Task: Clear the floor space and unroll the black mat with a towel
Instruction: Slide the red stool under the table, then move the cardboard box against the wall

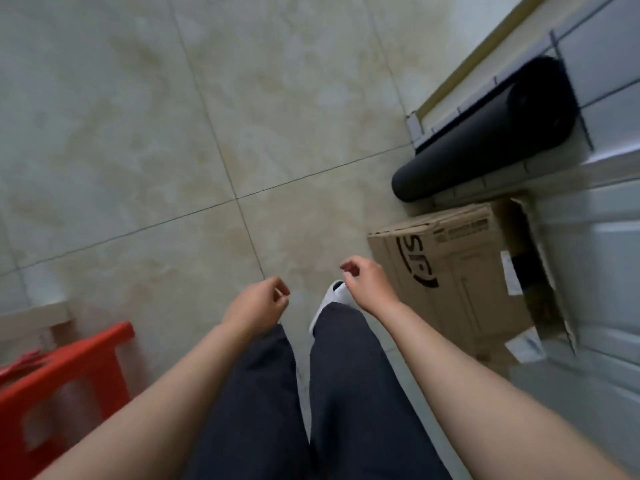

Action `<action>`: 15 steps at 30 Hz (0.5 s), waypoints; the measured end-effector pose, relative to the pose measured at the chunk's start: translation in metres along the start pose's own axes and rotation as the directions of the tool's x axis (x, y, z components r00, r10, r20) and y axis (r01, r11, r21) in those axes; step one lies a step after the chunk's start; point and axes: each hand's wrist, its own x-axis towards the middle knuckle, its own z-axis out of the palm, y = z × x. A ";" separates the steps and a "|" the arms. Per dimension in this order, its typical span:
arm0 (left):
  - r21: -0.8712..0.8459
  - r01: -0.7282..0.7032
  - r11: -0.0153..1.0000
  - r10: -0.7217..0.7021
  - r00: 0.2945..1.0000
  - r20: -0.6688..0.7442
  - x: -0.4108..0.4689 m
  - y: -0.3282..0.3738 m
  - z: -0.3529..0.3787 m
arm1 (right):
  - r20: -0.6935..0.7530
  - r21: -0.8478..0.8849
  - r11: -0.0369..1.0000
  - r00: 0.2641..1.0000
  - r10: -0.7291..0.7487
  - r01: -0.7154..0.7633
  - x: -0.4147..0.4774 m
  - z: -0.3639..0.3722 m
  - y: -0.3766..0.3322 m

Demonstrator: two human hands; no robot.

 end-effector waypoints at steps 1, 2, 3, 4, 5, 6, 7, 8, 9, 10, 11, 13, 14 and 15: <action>0.032 -0.024 0.999 0.024 1.000 -0.008 0.004 0.008 -0.002 | -0.021 0.032 0.999 0.999 0.027 -0.027 0.000 -0.002 0.006; 0.063 -0.033 0.997 0.034 0.999 -0.009 0.007 0.014 -0.006 | -0.019 0.068 0.997 0.999 0.035 -0.034 -0.002 -0.002 0.009; 0.108 -0.062 0.992 0.062 0.998 -0.001 0.012 0.026 -0.007 | -0.054 0.106 0.992 0.996 0.067 -0.061 -0.004 -0.006 0.018; 0.171 -0.111 0.979 0.106 0.994 0.039 0.023 0.046 -0.002 | -0.100 0.172 0.980 0.988 0.120 -0.101 -0.006 -0.014 0.038; 0.216 -0.155 0.964 0.143 0.987 0.070 0.033 0.065 0.004 | -0.143 0.230 0.964 0.976 0.166 -0.130 -0.009 -0.021 0.056; 0.239 -0.183 0.954 0.168 0.982 0.083 0.040 0.080 0.007 | -0.164 0.269 0.953 0.968 0.190 -0.141 -0.012 -0.025 0.069; 0.245 -0.202 0.948 0.184 0.978 0.096 0.048 0.095 0.011 | -0.190 0.303 0.941 0.959 0.211 -0.147 -0.015 -0.029 0.081; 0.254 -0.235 0.938 0.213 0.971 0.113 0.057 0.112 0.018 | -0.213 0.353 0.921 0.945 0.249 -0.163 -0.018 -0.033 0.097; 0.257 -0.261 0.931 0.236 0.964 0.125 0.063 0.129 0.025 | -0.244 0.400 0.900 0.927 0.287 -0.173 -0.021 -0.037 0.111; 0.252 -0.264 0.931 0.241 0.963 0.118 0.068 0.141 0.029 | -0.258 0.430 0.885 0.916 0.308 -0.177 -0.024 -0.041 0.118; 0.250 -0.265 0.931 0.242 0.963 0.118 0.073 0.158 0.038 | -0.278 0.461 0.867 0.897 0.344 -0.190 -0.027 -0.045 0.134; 0.242 -0.259 0.935 0.240 0.965 0.106 0.084 0.189 0.056 | -0.291 0.526 0.822 0.862 0.415 -0.218 -0.035 -0.053 0.162; 0.223 -0.246 0.943 0.232 0.969 0.090 0.088 0.201 0.060 | -0.294 0.548 0.807 0.853 0.431 -0.219 -0.039 -0.055 0.170; 0.206 -0.238 0.949 0.225 0.971 0.085 0.093 0.213 0.067 | -0.310 0.576 0.788 0.833 0.458 -0.218 -0.042 -0.057 0.183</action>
